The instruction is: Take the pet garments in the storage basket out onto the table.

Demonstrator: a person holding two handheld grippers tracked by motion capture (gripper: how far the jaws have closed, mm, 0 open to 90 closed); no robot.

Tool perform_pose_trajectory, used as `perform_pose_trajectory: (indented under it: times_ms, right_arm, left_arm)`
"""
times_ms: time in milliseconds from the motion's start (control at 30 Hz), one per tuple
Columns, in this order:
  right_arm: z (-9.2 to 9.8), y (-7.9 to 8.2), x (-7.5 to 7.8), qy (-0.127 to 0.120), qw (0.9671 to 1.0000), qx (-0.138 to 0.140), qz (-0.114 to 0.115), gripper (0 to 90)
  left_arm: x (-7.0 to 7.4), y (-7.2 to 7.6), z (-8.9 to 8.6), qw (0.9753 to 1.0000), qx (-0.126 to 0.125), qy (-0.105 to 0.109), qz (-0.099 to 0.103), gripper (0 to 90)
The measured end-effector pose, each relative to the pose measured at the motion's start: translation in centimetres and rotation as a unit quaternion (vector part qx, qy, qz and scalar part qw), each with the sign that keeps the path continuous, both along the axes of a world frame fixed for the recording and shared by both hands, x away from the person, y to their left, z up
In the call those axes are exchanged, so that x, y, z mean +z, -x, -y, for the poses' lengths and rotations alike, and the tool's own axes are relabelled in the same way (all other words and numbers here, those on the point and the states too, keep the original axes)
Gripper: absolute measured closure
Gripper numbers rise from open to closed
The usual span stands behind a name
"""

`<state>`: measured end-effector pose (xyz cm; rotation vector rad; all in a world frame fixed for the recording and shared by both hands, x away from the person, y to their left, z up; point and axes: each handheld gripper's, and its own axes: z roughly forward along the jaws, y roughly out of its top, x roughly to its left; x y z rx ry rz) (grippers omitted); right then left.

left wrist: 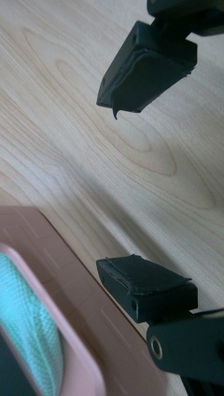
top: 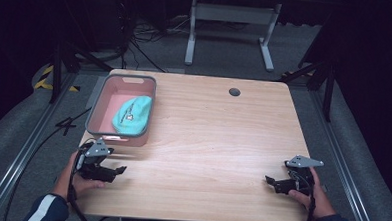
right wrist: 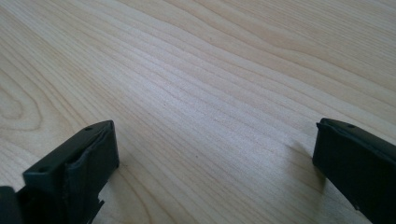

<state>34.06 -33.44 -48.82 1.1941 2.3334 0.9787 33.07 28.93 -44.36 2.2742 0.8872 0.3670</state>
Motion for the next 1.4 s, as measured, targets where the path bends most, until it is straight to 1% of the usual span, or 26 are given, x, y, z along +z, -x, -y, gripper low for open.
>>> perform_pose_trajectory:
  times_ms: [100, 133, 167, 267, 333, 367, 400, 433, 467, 600, 633, 667, 700, 800, 867, 900, 933, 1033, 1100, 1133, 1167, 1233, 1267, 1300, 1333, 1400]
  right_arm:
    - [0.0, 0.0, 0.0, 0.0, 1.0, 0.0, 0.0, 0.7]
    - [0.0, 0.0, 0.0, 0.0, 1.0, 0.0, 0.0, 0.6]
    - [0.0, 0.0, 0.0, 0.0, 1.0, 0.0, 0.0, 0.6]
    - [0.0, 0.0, 0.0, 0.0, 1.0, 0.0, 0.0, 0.7]
    - [0.0, 0.0, 0.0, 0.0, 1.0, 0.0, 0.0, 0.6]
    - [0.0, 0.0, 0.0, 0.0, 1.0, 0.0, 0.0, 0.7]
    - [0.0, 0.0, 0.0, 0.0, 1.0, 0.0, 0.0, 0.6]
    - [0.0, 0.0, 0.0, 0.0, 1.0, 0.0, 0.0, 0.6]
    - [0.0, 0.0, 0.0, 0.0, 1.0, 0.0, 0.0, 0.6]
    - [0.0, 0.0, 0.0, 0.0, 1.0, 0.0, 0.0, 0.6]
    - [0.0, 0.0, 0.0, 0.0, 1.0, 0.0, 0.0, 0.6]
    - [0.0, 0.0, 0.0, 0.0, 1.0, 0.0, 0.0, 0.6]
    - [0.0, 0.0, 0.0, 0.0, 1.0, 0.0, 0.0, 0.7]
    - [0.0, 0.0, 0.0, 0.0, 1.0, 0.0, 0.0, 0.6]
    - [0.0, 0.0, 0.0, 0.0, 1.0, 0.0, 0.0, 0.7]
    - [0.0, 0.0, 0.0, 0.0, 1.0, -0.001, 0.0, 0.7]
    - [0.0, 0.0, 0.0, 0.0, 1.0, -0.001, 0.0, 0.7]
    - [0.0, 0.0, 0.0, 0.0, 1.0, -0.001, 0.0, 0.7]
    - [0.0, 0.0, 0.0, 0.0, 1.0, -0.001, 0.0, 0.7]
    - [0.0, 0.0, 0.0, 0.0, 1.0, -0.001, 0.0, 0.7]
    - [0.0, 0.0, 0.0, 0.0, 1.0, -0.001, 0.0, 0.7]
    - [0.0, 0.0, 0.0, 0.0, 1.0, -0.001, 0.0, 0.7]
    - [0.0, 0.0, 0.0, 0.0, 1.0, -0.001, 0.0, 0.7]
    - [0.0, 0.0, 0.0, 0.0, 1.0, -0.001, 0.0, 0.7]
    - [0.0, 0.0, 0.0, 0.0, 1.0, 0.0, 0.0, 0.7]
    - [0.0, 0.0, 0.0, 0.0, 1.0, -0.001, 0.0, 0.7]
  left_arm:
    - [0.8, 0.1, -0.2, 1.0, 0.002, 0.002, 0.005, 19.3]
    - [1.1, 0.2, -0.3, 0.9999, 0.007, 0.006, 0.006, 19.4]
    - [1.1, 0.2, -0.3, 0.9999, 0.007, 0.006, 0.006, 19.4]
    - [2.2, 0.4, -0.7, 0.9998, 0.01, 0.012, 0.015, 19.3]
    - [2.9, 0.6, -0.8, 0.9995, 0.013, 0.022, 0.02, 19.3]
    - [2.9, 0.6, -0.8, 0.9995, 0.013, 0.022, 0.02, 19.3]
    - [3.7, 0.6, -0.8, 0.9994, 0.013, 0.016, 0.028, 19.3]
    - [3.7, 0.6, -0.8, 0.9994, 0.013, 0.016, 0.028, 19.3]
    - [4.1, 0.6, -0.7, 0.9993, 0.013, 0.019, 0.03, 19.3]
    - [5.3, 0.4, -0.8, 0.9989, 0.017, 0.016, 0.041, 19.2]
    - [5.9, 0.2, -0.8, 0.9987, 0.018, 0.014, 0.047, 19.2]
    - [5.9, 0.2, -0.8, 0.9987, 0.018, 0.014, 0.047, 19.2]
    - [6.3, 0.0, -0.8, 0.9987, 0.017, 0.01, 0.048, 19.3]
    - [6.8, -0.3, -0.8, 0.9985, 0.017, 0.007, 0.052, 19.3]
    - [7.3, -0.8, -0.8, 0.9985, 0.016, 0.003, 0.053, 19.2]
    - [7.3, -0.8, -0.8, 0.9985, 0.016, 0.003, 0.053, 19.2]
    - [7.8, -1.2, -0.7, 0.9985, 0.017, 0.003, 0.052, 19.2]
    - [8.4, -1.9, -0.5, 0.9986, 0.013, -0.004, 0.05, 19.1]
    - [8.8, -2.3, -0.4, 0.9987, 0.013, -0.001, 0.05, 19.1]
    - [8.9, -2.5, -0.3, 0.9986, 0.014, -0.004, 0.05, 19.1]
    - [8.9, -2.5, -0.3, 0.9986, 0.014, -0.004, 0.05, 19.0]
    - [9.3, -3.3, -0.2, 0.9988, 0.011, -0.008, 0.046, 19.0]
    - [9.3, -3.3, -0.2, 0.9988, 0.011, -0.008, 0.046, 19.1]
    - [9.3, -3.5, -0.1, 0.9989, 0.011, -0.01, 0.044, 19.1]
    - [9.4, -3.7, 0.0, 0.9992, 0.01, -0.007, 0.039, 19.0]
    - [9.5, -4.2, 0.1, 0.9991, 0.007, -0.015, 0.038, 19.0]
